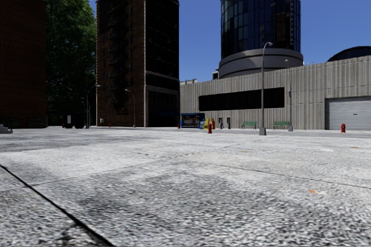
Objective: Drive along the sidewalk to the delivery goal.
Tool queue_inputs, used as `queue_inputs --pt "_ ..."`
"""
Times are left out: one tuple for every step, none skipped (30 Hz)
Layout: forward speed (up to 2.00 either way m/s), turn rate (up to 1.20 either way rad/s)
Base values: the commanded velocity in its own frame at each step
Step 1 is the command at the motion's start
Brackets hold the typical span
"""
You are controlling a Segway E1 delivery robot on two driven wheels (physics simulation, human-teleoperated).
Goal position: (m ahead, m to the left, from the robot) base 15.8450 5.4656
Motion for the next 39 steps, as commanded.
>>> queue_inputs --pt "2.00 0.34" --pt "2.00 0.34" --pt "2.00 0.34" --pt "2.00 0.34" --pt "2.00 0.34" --pt "2.00 0.34" --pt "2.00 0.34" --pt "2.00 0.34" --pt "2.00 0.34" --pt "2.00 0.34" --pt "2.00 0.34" --pt "2.00 0.34" --pt "2.00 0.34" --pt "2.00 0.34" --pt "2.00 0.34" --pt "2.00 0.34" --pt "2.00 0.34" --pt "2.00 0.34" --pt "2.00 0.34" --pt "2.00 0.34" --pt "2.00 0.34" --pt "2.00 0.34" --pt "2.00 0.34" --pt "2.00 0.34" --pt "2.00 0.34" --pt "2.00 0.34" --pt "2.00 0.34" --pt "2.00 0.34" --pt "2.00 0.34" --pt "2.00 0.34" --pt "2.00 0.34" --pt "2.00 0.34" --pt "2.00 0.34" --pt "2.00 0.34" --pt "2.00 0.34" --pt "2.00 0.34" --pt "2.00 0.34" --pt "2.00 0.34" --pt "2.00 0.33"
